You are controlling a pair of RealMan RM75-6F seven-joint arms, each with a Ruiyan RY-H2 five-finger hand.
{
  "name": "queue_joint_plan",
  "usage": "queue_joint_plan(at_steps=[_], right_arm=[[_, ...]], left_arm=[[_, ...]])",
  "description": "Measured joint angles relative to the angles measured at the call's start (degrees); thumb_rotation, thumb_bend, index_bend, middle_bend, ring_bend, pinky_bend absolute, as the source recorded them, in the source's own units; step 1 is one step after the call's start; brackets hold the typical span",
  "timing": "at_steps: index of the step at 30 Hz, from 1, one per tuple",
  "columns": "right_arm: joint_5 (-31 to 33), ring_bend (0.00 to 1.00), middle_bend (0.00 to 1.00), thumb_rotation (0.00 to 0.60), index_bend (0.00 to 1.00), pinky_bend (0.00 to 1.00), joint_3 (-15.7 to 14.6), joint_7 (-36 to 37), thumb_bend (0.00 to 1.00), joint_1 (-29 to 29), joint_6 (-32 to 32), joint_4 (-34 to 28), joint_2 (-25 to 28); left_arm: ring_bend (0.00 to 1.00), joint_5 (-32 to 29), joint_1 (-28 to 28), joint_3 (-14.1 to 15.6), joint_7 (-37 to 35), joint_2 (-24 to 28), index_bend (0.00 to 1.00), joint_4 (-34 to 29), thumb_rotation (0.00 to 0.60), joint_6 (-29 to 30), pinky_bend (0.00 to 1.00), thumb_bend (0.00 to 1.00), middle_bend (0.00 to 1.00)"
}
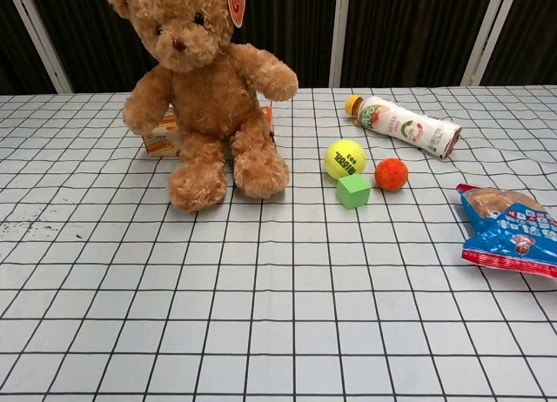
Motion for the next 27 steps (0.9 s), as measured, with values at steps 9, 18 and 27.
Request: queue_joint_plan(at_steps=[9, 18, 27], right_arm=[[0.89, 0.00, 0.00, 0.600, 0.00, 0.00, 0.22, 0.16, 0.11, 0.18, -0.70, 0.03, 0.11], [2.12, 0.00, 0.00, 0.600, 0.00, 0.00, 0.66, 0.45, 0.11, 0.42, -1.41, 0.61, 0.03], [3.88, 0.00, 0.00, 0.600, 0.00, 0.00, 0.99, 0.23, 0.11, 0.82, -2.81, 1.06, -0.16]], left_arm=[[0.00, -13.22, -9.96, -7.32, -9.41, -2.02, 0.11, 1.82, 0.600, -13.85, 0.00, 0.23, 0.00], [0.00, -21.17, -18.18, -11.10, -13.64, -9.17, 0.17, 11.03, 0.600, -20.85, 0.00, 0.23, 0.04], [0.00, -26.47, -24.10, -11.64, -13.02, -15.94, 0.19, 20.15, 0.600, -24.40, 0.00, 0.26, 0.06]])
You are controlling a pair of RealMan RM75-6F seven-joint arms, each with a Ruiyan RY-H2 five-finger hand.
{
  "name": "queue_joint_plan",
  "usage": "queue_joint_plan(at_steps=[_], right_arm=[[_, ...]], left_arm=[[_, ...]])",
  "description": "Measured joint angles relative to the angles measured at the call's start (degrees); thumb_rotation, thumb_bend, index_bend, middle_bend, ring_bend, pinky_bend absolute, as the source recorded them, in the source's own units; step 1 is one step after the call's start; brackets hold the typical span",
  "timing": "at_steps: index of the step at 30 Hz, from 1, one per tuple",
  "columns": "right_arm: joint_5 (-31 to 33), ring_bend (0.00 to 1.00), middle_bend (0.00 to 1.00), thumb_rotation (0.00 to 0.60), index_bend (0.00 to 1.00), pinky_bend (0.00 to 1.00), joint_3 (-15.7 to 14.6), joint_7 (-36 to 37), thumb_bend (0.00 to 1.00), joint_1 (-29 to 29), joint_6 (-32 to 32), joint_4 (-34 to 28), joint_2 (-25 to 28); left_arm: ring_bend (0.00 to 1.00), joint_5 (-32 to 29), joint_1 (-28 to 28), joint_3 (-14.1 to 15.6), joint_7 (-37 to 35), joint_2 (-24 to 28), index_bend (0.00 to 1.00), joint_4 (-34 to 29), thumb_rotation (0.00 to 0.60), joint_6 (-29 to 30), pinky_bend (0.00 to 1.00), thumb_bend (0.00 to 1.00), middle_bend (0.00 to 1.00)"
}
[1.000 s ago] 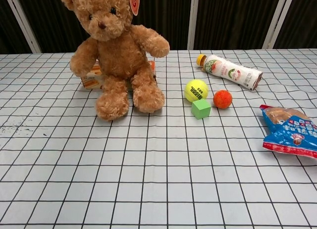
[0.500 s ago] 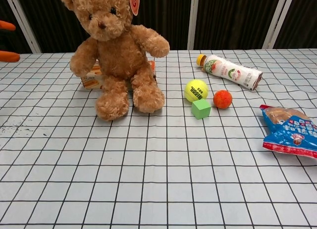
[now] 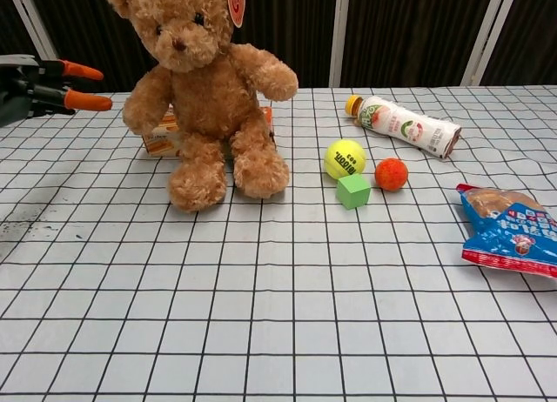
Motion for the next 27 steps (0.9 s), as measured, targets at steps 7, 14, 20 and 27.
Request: queue_joint_plan(at_steps=[7, 14, 20, 27], right_arm=[[0.47, 0.00, 0.00, 0.600, 0.00, 0.00, 0.07, -0.39, 0.11, 0.14, -0.44, -0.03, -0.11], [1.00, 0.00, 0.00, 0.600, 0.00, 0.00, 0.13, -0.96, 0.11, 0.45, -1.07, -0.01, -0.32], [1.51, 0.00, 0.00, 0.600, 0.00, 0.00, 0.26, -0.99, 0.11, 0.65, -1.56, 0.20, -0.40], [1.66, 0.00, 0.00, 0.600, 0.00, 0.00, 0.31, -0.96, 0.11, 0.69, -1.64, 0.32, -0.41]], left_arm=[[0.00, -2.30, -3.01, 0.14, 0.93, -3.03, 0.21, 4.77, 0.600, -2.26, 0.00, 0.27, 0.08], [0.00, -4.21, -6.11, -0.42, 1.62, -6.51, 0.23, 9.51, 0.600, -3.47, 0.00, 0.28, 0.12], [0.00, -5.55, -8.22, -0.59, 2.93, -8.80, 0.28, 12.18, 0.600, -3.99, 0.00, 0.32, 0.21], [0.00, -4.75, -8.86, -1.13, 2.92, -10.57, 0.34, 13.16, 0.600, -2.09, 0.00, 0.37, 0.28]])
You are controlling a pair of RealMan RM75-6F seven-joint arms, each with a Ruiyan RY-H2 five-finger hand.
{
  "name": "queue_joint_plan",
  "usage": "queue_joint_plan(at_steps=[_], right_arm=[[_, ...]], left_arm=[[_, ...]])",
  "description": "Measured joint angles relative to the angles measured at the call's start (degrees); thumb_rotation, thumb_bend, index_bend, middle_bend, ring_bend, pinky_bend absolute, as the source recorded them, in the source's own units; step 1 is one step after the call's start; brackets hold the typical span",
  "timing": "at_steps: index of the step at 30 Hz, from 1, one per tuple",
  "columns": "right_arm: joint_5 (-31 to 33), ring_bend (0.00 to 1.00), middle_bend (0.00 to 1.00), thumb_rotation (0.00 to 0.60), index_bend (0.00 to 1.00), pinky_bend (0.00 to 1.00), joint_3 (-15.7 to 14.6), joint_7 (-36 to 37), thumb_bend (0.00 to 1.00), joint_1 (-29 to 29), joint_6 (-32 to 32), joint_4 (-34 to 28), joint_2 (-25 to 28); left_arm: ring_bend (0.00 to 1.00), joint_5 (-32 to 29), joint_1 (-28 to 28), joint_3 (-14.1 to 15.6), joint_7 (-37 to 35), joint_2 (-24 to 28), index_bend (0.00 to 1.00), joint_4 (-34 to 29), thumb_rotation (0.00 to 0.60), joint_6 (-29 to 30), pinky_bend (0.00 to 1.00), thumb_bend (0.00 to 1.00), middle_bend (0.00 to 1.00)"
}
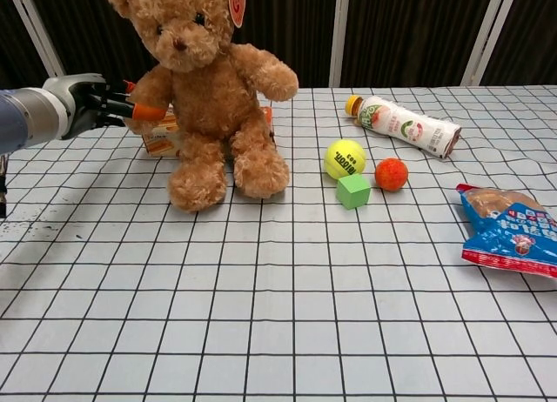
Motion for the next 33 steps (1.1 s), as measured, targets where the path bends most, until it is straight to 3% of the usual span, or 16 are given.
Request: queue_joint_plan(at_steps=[11, 16, 22, 25, 28, 33], right_arm=[[0.46, 0.00, 0.00, 0.600, 0.00, 0.00, -0.05, -0.47, 0.11, 0.27, -0.71, 0.00, -0.15], [0.76, 0.00, 0.00, 0.600, 0.00, 0.00, -0.07, -1.19, 0.11, 0.46, -1.03, -0.22, -0.29], [0.85, 0.00, 0.00, 0.600, 0.00, 0.00, -0.09, -1.54, 0.10, 0.61, -1.22, -0.41, -0.30], [1.05, 0.00, 0.00, 0.600, 0.00, 0.00, -0.12, -1.72, 0.11, 0.70, -1.45, -0.40, -0.37], [1.07, 0.00, 0.00, 0.600, 0.00, 0.00, -0.20, -1.63, 0.11, 0.75, -1.69, -0.47, -0.28], [0.71, 0.00, 0.00, 0.600, 0.00, 0.00, -0.30, -0.73, 0.11, 0.74, -1.73, -0.55, 0.05]], left_arm=[[0.00, 4.57, 0.59, -1.73, -1.47, -0.86, 0.36, -0.78, 0.600, 5.21, 0.00, 0.38, 0.29], [0.00, 3.33, 0.31, -1.13, -0.33, -2.11, 0.36, 3.39, 0.600, 4.06, 0.00, 0.37, 0.28], [0.00, 5.19, 0.18, -0.38, -0.23, -2.02, 0.26, 3.40, 0.600, 1.93, 0.00, 0.26, 0.09], [0.00, 7.12, 0.17, -0.03, -0.34, -1.37, 0.24, 1.71, 0.600, 1.39, 0.00, 0.20, 0.06], [0.00, 7.51, 0.00, 0.39, -0.20, -1.19, 0.24, 1.14, 0.600, 0.55, 0.00, 0.20, 0.08], [0.00, 5.27, -0.56, 0.66, 1.54, -2.70, 0.28, 2.89, 0.600, 1.29, 0.00, 0.27, 0.23]])
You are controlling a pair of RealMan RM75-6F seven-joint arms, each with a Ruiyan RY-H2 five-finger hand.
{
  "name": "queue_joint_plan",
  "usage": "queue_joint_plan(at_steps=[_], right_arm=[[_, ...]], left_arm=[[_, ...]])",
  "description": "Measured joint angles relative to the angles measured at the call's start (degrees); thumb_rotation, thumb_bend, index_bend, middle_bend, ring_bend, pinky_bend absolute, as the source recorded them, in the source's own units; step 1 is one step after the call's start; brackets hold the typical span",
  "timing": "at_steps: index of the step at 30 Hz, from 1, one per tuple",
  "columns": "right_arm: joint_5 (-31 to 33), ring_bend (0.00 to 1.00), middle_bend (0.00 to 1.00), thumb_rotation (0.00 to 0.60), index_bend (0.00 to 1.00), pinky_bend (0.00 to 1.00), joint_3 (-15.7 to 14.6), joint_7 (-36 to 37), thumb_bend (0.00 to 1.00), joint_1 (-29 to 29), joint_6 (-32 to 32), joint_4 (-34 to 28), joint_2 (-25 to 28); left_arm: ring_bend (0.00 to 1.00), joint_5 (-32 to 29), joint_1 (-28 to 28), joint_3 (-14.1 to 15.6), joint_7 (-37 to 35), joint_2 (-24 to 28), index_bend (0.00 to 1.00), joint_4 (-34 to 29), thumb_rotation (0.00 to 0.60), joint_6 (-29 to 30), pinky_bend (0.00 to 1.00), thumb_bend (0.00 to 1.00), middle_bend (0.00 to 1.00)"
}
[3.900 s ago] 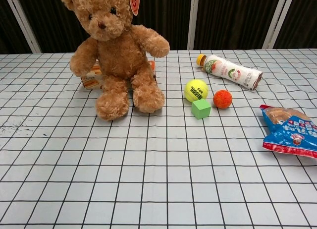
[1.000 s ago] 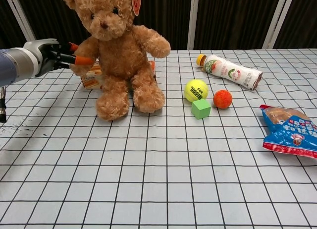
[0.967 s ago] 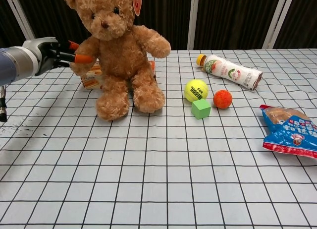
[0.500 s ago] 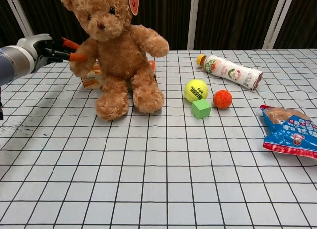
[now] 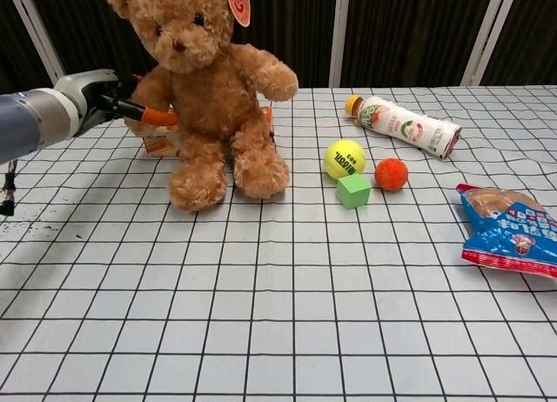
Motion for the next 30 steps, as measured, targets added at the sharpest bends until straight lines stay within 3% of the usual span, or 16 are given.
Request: queue_joint_plan(at_steps=[14, 30], right_arm=[[0.10, 0.00, 0.00, 0.600, 0.00, 0.00, -0.11, 0.45, 0.11, 0.11, -0.42, 0.19, 0.12], [0.47, 0.00, 0.00, 0.600, 0.00, 0.00, -0.14, 0.48, 0.11, 0.20, -0.66, 0.09, 0.25]], left_arm=[[0.01, -0.72, -0.68, -2.50, 0.26, -4.30, 0.43, 4.29, 0.600, 5.44, 0.00, 0.48, 0.47], [0.04, -4.84, -3.13, -4.45, 7.62, -5.99, 0.45, 5.01, 0.600, 7.33, 0.00, 0.57, 0.53]])
